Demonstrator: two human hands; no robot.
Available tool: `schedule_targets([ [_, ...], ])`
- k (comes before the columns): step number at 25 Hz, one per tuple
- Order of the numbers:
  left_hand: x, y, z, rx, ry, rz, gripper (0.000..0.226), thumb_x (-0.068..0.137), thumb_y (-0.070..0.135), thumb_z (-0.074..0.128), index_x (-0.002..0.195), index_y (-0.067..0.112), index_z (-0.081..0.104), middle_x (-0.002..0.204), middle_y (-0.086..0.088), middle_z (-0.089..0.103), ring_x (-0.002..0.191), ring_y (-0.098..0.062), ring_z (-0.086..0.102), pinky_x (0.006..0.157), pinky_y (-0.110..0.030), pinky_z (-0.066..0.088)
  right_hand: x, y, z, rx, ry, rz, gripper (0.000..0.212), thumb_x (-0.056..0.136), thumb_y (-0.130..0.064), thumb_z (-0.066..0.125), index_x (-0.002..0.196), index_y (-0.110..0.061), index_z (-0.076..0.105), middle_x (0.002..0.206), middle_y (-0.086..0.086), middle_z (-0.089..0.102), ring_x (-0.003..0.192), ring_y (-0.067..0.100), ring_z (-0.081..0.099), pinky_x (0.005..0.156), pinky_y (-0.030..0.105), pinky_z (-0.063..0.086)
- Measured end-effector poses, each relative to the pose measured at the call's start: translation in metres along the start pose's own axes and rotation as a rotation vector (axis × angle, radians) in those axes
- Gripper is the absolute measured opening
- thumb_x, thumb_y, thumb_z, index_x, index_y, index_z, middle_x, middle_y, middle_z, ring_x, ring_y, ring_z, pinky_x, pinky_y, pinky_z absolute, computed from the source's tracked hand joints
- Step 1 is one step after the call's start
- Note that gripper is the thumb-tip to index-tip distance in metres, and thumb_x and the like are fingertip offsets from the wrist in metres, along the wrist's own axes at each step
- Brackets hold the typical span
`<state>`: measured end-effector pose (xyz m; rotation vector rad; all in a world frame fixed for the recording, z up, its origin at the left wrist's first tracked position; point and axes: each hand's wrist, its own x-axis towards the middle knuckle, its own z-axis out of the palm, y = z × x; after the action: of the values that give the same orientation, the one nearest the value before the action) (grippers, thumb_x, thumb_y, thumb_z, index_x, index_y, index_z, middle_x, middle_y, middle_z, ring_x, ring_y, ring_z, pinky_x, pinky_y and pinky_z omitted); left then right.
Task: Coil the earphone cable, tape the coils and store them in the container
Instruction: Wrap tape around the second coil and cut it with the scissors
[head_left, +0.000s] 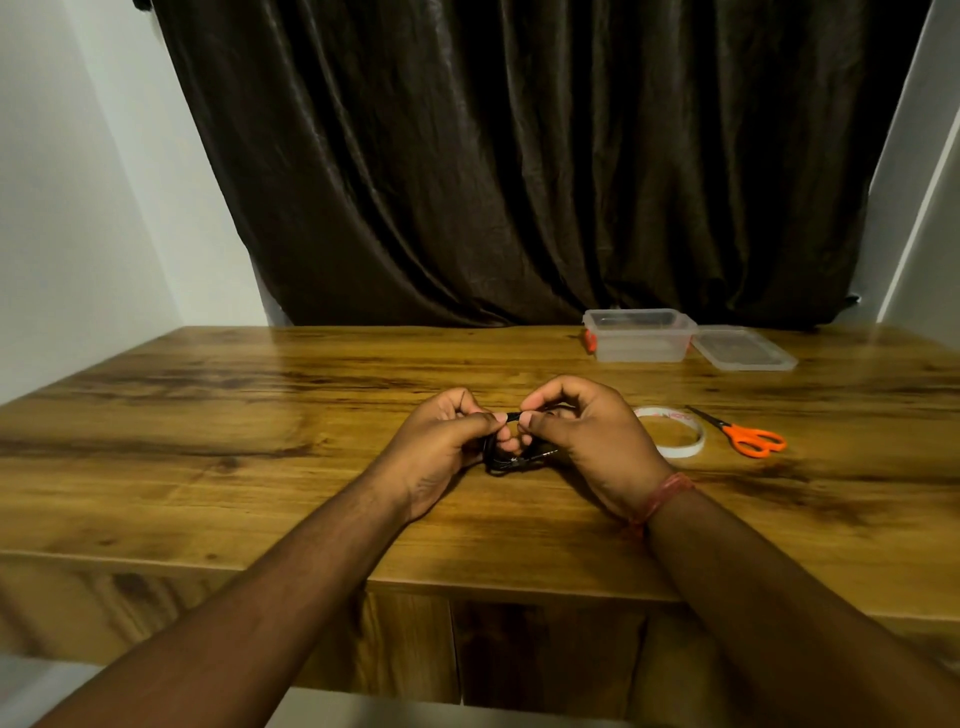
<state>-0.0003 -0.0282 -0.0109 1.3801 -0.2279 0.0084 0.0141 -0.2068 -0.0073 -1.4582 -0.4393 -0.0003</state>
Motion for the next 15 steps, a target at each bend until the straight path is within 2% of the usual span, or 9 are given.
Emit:
schedule_targets([
  [4, 0.001, 0.000, 0.000, -0.001, 0.009, 0.004, 0.023, 0.091, -0.004, 0.059, 0.076, 0.012, 0.055, 0.077, -0.015, 0.072, 0.069, -0.021, 0.072, 0.064, -0.028, 0.057, 0.001, 0.003, -0.001, -0.055, 0.012, 0.016, 0.011, 0.085, 0.003, 0.069, 0.091, -0.006, 0.067, 0.085, 0.024, 0.069, 0.077, 0.031, 0.067, 0.086, 0.054, 0.055],
  [7, 0.001, -0.001, 0.001, -0.025, 0.010, 0.006, 0.016, 0.088, -0.003, 0.064, 0.080, 0.009, 0.056, 0.080, -0.018, 0.073, 0.069, -0.021, 0.072, 0.063, -0.026, 0.057, 0.003, 0.007, -0.002, -0.108, 0.024, -0.003, 0.013, 0.085, 0.001, 0.069, 0.089, -0.012, 0.067, 0.091, 0.034, 0.067, 0.082, 0.042, 0.067, 0.088, 0.061, 0.051],
  [10, 0.002, -0.002, 0.002, -0.014, 0.004, 0.011, 0.014, 0.088, -0.001, 0.065, 0.082, 0.008, 0.055, 0.080, -0.018, 0.073, 0.068, -0.020, 0.071, 0.063, -0.026, 0.057, 0.005, 0.010, -0.002, -0.150, 0.032, -0.023, 0.013, 0.085, -0.003, 0.068, 0.086, -0.016, 0.068, 0.089, 0.034, 0.067, 0.089, 0.054, 0.064, 0.087, 0.065, 0.051],
  [15, 0.003, -0.005, 0.003, 0.029, -0.021, 0.008, 0.013, 0.092, -0.003, 0.061, 0.087, 0.006, 0.053, 0.078, -0.014, 0.073, 0.065, -0.015, 0.069, 0.062, -0.026, 0.056, 0.005, 0.011, -0.003, -0.151, 0.059, -0.036, 0.012, 0.086, 0.001, 0.066, 0.085, -0.012, 0.067, 0.087, 0.025, 0.070, 0.083, 0.040, 0.069, 0.086, 0.062, 0.053],
])
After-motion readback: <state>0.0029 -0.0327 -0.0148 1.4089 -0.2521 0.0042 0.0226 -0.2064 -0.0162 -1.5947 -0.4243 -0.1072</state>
